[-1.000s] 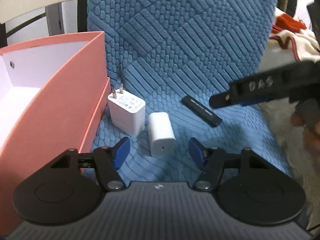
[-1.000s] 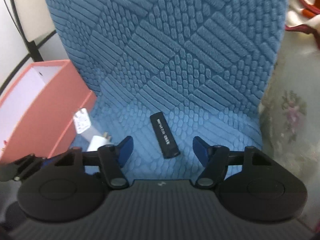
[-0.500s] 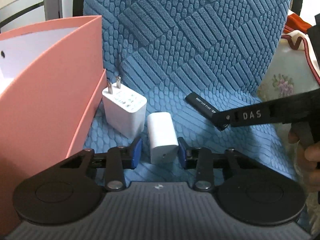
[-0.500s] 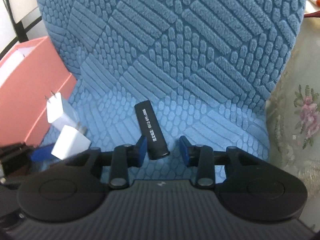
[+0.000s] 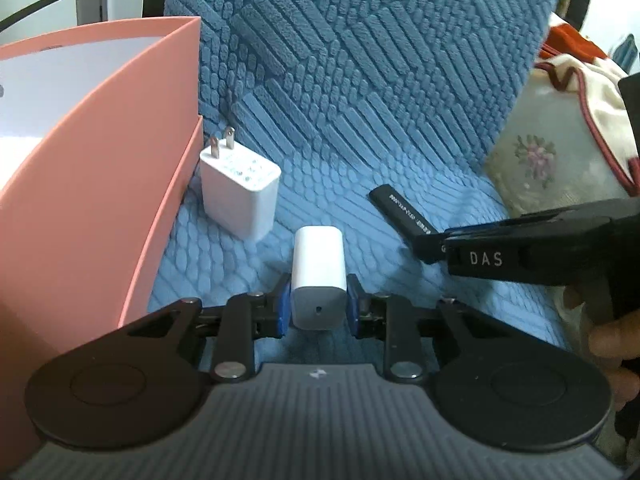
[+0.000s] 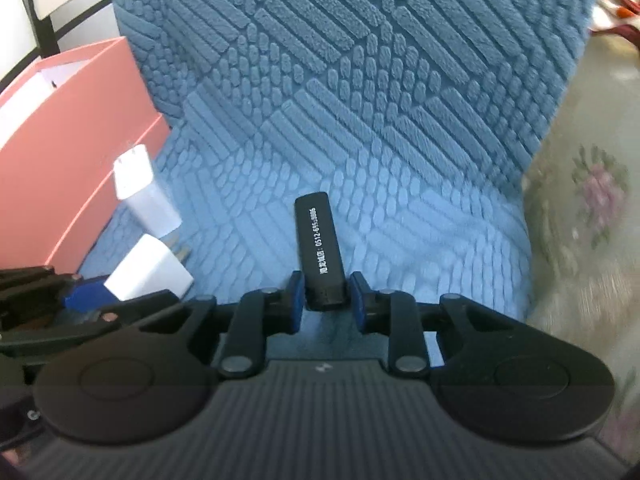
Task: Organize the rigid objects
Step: 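Close the left tool on the white cube adapter while the right tool grips the black USB stick, then lift the adapter with the left tool while the right tool lifts the USB stick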
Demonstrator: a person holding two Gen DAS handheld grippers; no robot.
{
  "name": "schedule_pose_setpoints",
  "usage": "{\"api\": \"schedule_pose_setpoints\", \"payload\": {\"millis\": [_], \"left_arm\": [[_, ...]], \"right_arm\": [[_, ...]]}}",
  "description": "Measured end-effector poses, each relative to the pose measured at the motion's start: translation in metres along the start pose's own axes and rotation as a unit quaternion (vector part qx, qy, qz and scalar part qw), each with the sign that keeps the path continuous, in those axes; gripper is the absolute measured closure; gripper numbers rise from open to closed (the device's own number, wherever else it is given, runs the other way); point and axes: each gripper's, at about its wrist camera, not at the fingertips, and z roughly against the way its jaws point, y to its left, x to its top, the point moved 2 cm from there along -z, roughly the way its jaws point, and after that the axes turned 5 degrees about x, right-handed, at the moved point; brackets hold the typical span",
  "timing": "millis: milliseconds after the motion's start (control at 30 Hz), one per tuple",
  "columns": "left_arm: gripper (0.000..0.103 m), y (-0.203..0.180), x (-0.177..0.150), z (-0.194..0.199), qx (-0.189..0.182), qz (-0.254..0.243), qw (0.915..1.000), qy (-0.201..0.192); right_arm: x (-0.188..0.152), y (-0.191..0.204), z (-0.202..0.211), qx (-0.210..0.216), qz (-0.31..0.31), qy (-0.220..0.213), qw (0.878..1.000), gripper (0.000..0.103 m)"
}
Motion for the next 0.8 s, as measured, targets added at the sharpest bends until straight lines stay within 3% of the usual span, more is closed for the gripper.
{"api": "schedule_pose_setpoints", "payload": {"millis": [233,500,667,800], "left_arm": [[0.072,-0.002,-0.028,0.03,-0.021,-0.021,0.9995,0.015],[0.072,0.002,-0.062,0.069,-0.033,-0.035,0.9983,0.033],[0.072,-0.001,-0.08,0.087,-0.039,-0.056,0.9969,0.039],[0.071,-0.002,-0.085,0.088,-0.045,-0.061,0.9962,0.044]], "right_arm": [[-0.043,0.005,0.04,-0.02,-0.096,-0.003,0.995,0.075],[-0.099,0.031,0.076,-0.043,-0.155,0.008,0.987,0.076],[-0.129,0.037,0.093,-0.031,-0.209,0.01,0.977,0.076],[-0.142,0.034,0.097,-0.029,-0.238,-0.013,0.971,0.075]]}}
